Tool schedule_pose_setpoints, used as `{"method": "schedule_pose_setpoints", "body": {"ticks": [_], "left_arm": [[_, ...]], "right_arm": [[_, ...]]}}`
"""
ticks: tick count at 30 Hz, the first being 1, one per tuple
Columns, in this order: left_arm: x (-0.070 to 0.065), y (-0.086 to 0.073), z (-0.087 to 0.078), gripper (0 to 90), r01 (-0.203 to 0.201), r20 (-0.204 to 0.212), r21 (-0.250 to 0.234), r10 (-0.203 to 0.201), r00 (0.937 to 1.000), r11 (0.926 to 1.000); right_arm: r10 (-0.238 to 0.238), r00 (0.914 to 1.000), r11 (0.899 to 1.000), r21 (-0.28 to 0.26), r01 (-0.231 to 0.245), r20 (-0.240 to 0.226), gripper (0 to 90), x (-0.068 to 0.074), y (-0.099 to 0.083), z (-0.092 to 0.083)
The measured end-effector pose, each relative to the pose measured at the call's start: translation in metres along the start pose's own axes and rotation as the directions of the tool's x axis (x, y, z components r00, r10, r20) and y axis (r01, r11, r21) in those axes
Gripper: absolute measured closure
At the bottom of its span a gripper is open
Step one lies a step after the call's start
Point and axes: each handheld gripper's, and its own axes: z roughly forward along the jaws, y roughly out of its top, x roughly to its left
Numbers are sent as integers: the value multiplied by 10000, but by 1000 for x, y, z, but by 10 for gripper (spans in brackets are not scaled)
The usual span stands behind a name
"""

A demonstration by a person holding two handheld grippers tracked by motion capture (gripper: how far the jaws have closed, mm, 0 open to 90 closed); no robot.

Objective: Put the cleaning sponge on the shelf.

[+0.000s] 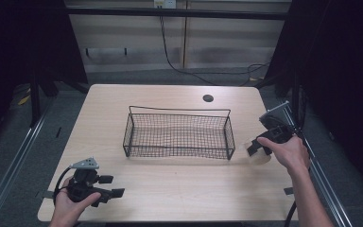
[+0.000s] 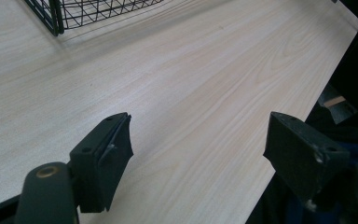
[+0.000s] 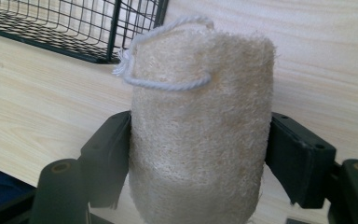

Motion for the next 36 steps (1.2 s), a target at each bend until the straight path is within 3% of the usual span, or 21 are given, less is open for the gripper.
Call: {"method": "schedule_pose_setpoints", "body": {"ticks": [13,22,36], "left_arm": [[0,0,0,226,63,-24,-81,-63,10000,9999],[0,0,0,226,25,-25,-65,-25,10000,10000],[-1,0,0,226,29,-46,-38,-29,10000,10000]], "right_arm": [[-225,9996,9997,-10,225,-173,272,14,9,-16],[-483,9988,9988,-108,482,-42,272,26,14,-28],[-836,9958,9964,-194,829,-383,272,43,24,-37]]}}
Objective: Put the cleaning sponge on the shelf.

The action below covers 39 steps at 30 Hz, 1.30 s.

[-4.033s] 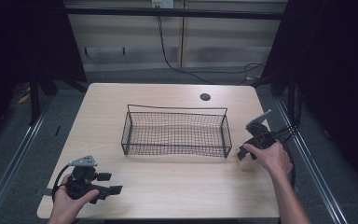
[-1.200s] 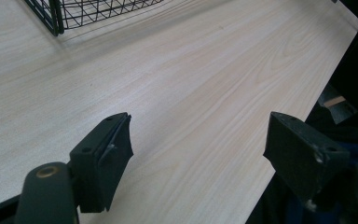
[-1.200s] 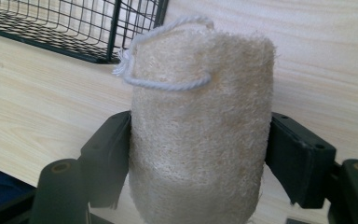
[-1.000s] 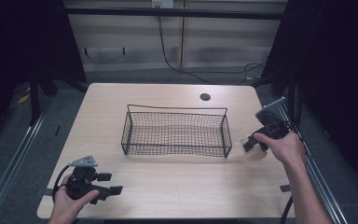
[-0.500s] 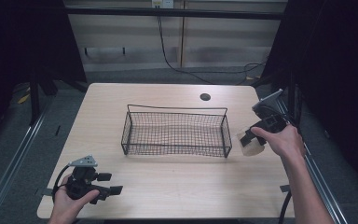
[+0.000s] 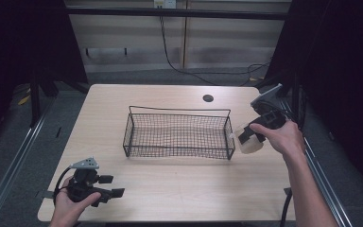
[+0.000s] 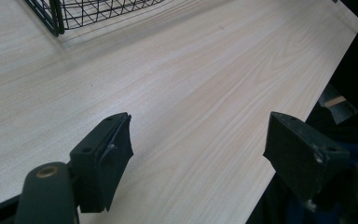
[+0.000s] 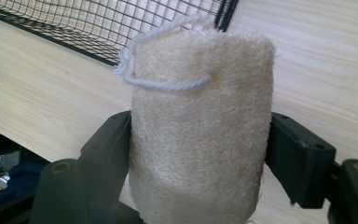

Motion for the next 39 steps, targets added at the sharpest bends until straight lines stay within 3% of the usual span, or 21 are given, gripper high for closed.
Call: {"method": "schedule_pose_setpoints", "body": {"ticks": [5,10,17,39], "left_arm": [[1,0,-1,226,18,25,-25,-18,10000,10000],[0,0,-1,226,-3,78,-17,3,10000,10000],[1,0,-2,226,7,22,-49,-7,10000,10000],[1,0,-1,226,-3,47,-17,3,10000,10000]], "right_arm": [[-231,9997,9997,52,231,-42,272,10,9,1],[-421,9988,9990,143,418,236,272,22,18,-1],[-723,9974,9971,235,722,74,272,37,35,9],[-918,9957,9955,201,921,-148,272,49,59,36]]}}
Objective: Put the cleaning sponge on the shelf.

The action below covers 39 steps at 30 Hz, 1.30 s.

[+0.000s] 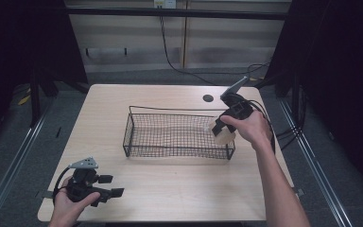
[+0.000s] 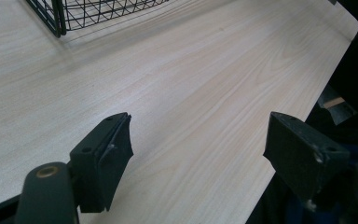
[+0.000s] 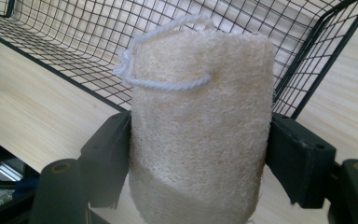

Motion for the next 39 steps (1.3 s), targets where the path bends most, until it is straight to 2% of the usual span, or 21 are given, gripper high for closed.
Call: {"method": "schedule_pose_setpoints", "body": {"ticks": [8,10,13,19,23,32,39], "left_arm": [[0,0,0,226,-1,3,-32,1,10000,10000],[0,0,0,226,0,-4,-33,0,10000,10000],[0,0,0,226,2,-8,-32,-2,10000,10000],[0,0,0,226,-42,-40,-23,42,10000,10000],[0,0,-1,226,-38,-32,-34,38,10000,10000],[-1,0,0,226,-35,63,25,35,10000,10000],[0,0,0,226,-45,51,15,45,10000,10000]], "right_arm": [[210,9997,9997,-107,-209,81,272,-2,2,7],[437,9989,9990,-15,-437,195,272,-3,3,10],[535,9985,9986,-61,-534,141,272,-4,6,17],[571,9982,9983,-91,-569,182,271,-5,7,24],[954,9949,9954,-155,-950,328,271,-7,7,30],[1100,9934,9939,-56,-1098,319,271,-10,6,41],[1271,9904,9917,143,-1281,550,271,-10,7,47]]}}
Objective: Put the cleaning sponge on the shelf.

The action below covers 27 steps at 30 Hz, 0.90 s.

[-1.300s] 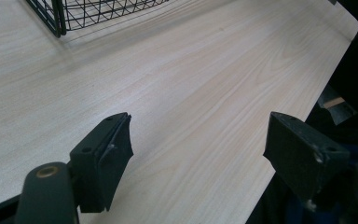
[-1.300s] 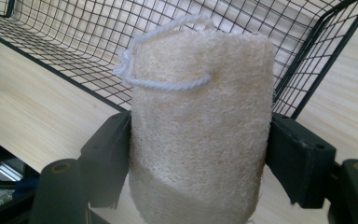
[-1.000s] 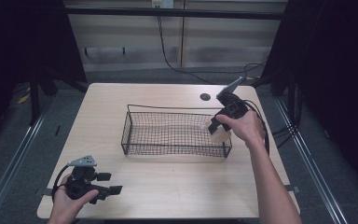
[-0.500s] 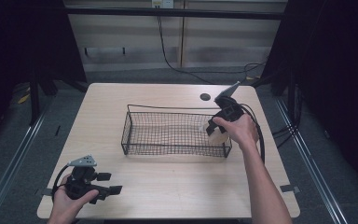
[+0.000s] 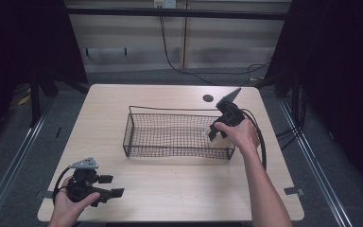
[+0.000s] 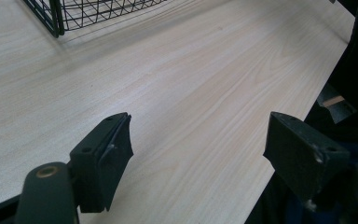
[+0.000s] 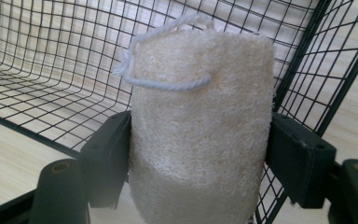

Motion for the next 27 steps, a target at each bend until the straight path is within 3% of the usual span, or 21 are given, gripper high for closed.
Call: {"method": "schedule_pose_setpoints", "body": {"ticks": [16,27], "left_arm": [[0,0,0,242,-7,-26,27,7,10000,10000],[0,0,0,237,-22,-31,4,22,10000,10000]], "right_arm": [[322,9959,9995,-33,-320,844,269,5,-1,20],[607,9927,9980,135,-625,1044,269,7,-2,30]]}}
